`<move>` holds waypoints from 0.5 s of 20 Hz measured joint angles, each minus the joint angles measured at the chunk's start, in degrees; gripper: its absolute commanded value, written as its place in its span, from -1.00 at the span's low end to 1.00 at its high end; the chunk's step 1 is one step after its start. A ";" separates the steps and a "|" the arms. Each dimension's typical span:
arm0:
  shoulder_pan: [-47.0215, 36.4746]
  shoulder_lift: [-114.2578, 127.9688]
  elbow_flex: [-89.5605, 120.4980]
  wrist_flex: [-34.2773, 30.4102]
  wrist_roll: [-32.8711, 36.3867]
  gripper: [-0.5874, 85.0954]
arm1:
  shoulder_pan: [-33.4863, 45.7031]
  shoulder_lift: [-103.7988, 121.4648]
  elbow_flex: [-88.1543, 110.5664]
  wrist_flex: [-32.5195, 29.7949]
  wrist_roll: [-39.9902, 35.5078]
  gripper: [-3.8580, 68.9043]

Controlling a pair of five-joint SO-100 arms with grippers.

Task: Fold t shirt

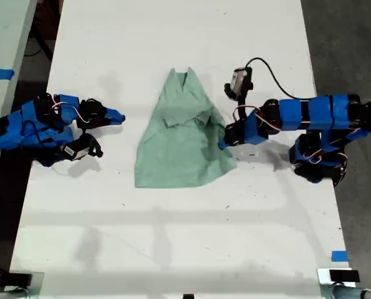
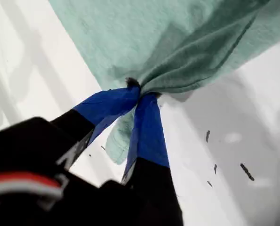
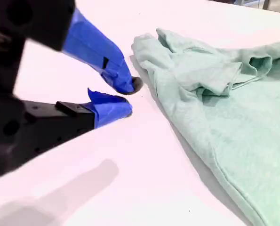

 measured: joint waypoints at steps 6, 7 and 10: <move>0.00 0.00 0.00 0.00 0.00 -0.91 | -4.48 -35.24 -40.34 7.38 -5.71 -0.82; 0.00 0.00 0.00 0.00 0.00 -0.91 | -4.83 -41.66 -46.67 8.00 -5.98 -0.62; 0.00 0.00 0.00 0.00 0.00 -0.90 | -5.10 -49.66 -51.42 8.44 -6.15 -0.20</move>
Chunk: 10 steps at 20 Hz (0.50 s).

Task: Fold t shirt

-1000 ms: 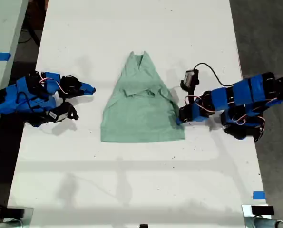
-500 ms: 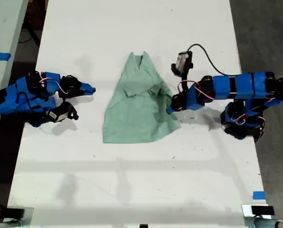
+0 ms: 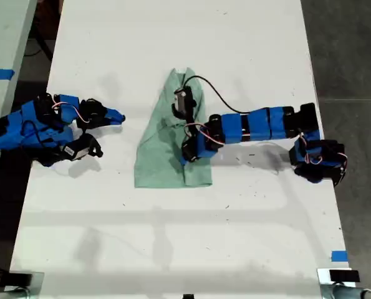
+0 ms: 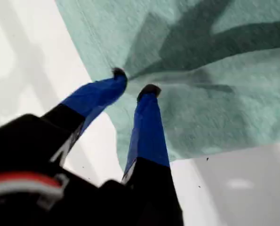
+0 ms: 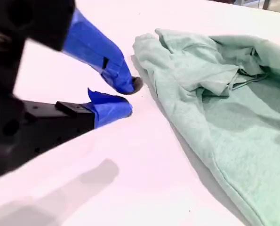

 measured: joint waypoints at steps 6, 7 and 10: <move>0.00 0.00 0.00 0.00 0.00 -0.91 | 0.35 14.59 2.11 9.32 0.00 -0.28; 0.00 0.00 0.00 0.00 0.00 -0.91 | 0.79 20.57 5.19 11.16 0.18 -0.34; 0.00 0.00 0.00 0.00 0.00 -0.91 | 2.55 40.96 22.59 11.43 2.72 -0.54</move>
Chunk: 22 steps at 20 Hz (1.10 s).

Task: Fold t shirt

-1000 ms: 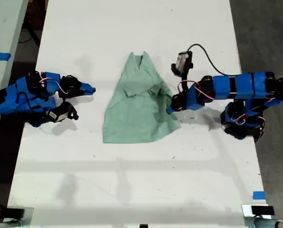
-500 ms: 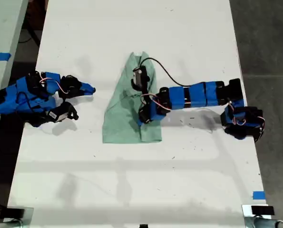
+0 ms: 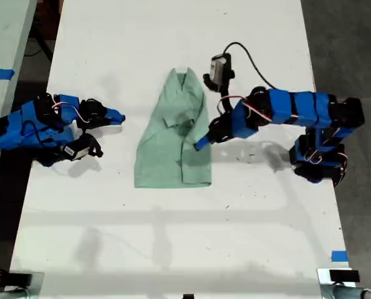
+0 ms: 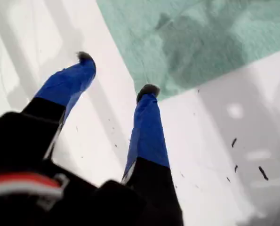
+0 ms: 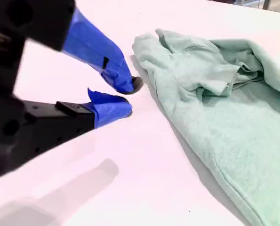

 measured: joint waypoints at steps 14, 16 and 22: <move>0.00 0.00 0.00 0.00 0.00 -0.97 | 3.34 92.11 93.87 -9.67 6.33 -0.83; 0.00 0.00 0.00 0.00 0.00 -0.98 | 3.96 92.29 93.96 -9.49 7.03 -0.83; -0.53 -0.18 0.00 0.00 -0.88 -0.76 | 3.69 92.37 93.96 -9.14 8.70 -0.83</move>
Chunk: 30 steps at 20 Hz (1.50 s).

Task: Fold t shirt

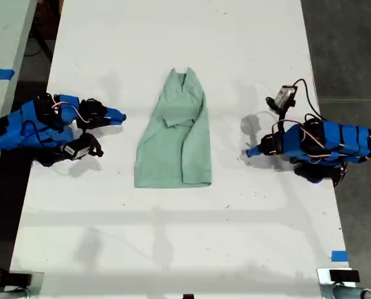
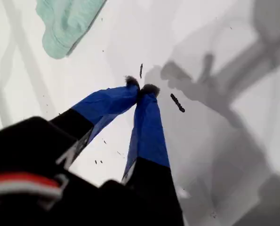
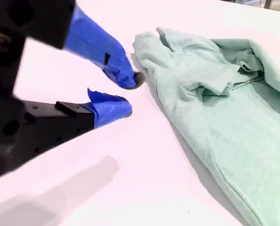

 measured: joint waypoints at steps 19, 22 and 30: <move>5.54 0.00 0.00 0.00 0.44 -0.79 | 0.35 0.00 0.00 0.00 1.14 -0.83; 5.54 0.00 0.00 0.00 0.44 -0.79 | 0.35 0.00 0.00 0.00 1.14 -0.83; -0.97 0.00 0.00 0.00 0.35 -0.71 | 0.35 0.00 0.00 0.00 1.14 -0.83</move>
